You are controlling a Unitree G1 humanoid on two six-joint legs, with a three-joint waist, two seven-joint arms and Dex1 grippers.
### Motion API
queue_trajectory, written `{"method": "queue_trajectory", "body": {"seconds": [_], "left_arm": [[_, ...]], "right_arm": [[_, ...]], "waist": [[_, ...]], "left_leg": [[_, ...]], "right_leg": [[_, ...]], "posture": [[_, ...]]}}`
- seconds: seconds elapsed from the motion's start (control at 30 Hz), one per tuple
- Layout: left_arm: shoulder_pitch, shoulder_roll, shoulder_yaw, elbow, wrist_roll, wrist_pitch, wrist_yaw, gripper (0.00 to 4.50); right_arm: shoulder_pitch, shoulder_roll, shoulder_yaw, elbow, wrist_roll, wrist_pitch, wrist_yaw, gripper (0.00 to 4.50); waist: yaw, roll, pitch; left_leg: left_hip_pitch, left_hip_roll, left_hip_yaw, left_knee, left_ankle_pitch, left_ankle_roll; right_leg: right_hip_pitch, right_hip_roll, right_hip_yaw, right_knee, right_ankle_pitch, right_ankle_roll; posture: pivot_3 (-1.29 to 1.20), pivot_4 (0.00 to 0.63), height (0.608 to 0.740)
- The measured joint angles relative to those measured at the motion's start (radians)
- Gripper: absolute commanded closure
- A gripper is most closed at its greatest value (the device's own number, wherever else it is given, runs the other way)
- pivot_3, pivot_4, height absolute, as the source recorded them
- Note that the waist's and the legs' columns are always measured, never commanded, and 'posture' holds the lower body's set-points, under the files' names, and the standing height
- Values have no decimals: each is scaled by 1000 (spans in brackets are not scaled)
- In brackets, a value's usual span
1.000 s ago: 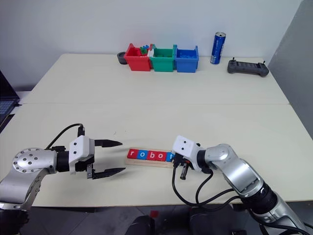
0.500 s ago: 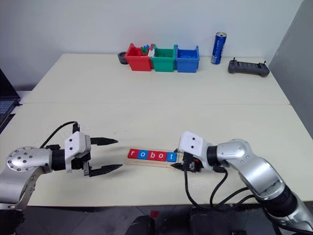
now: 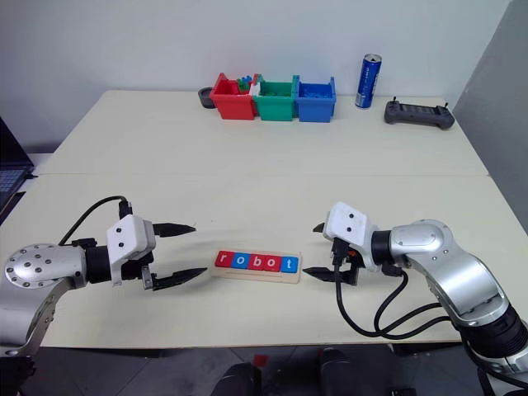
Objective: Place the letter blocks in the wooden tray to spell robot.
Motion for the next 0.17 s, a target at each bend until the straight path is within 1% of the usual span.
{"method": "queue_trajectory", "body": {"seconds": [0.17], "left_arm": [[-2, 0, 0, -4, -26, 21, -1, 0]], "right_arm": [[-7, -1, -3, 35, 2, -33, 1, 58]], "waist": [[0, 0, 0]], "left_leg": [[0, 0, 0, 0, 0, 0]], "right_leg": [[0, 0, 0, 0, 0, 0]], "posture": [[0, 150, 740]]}}
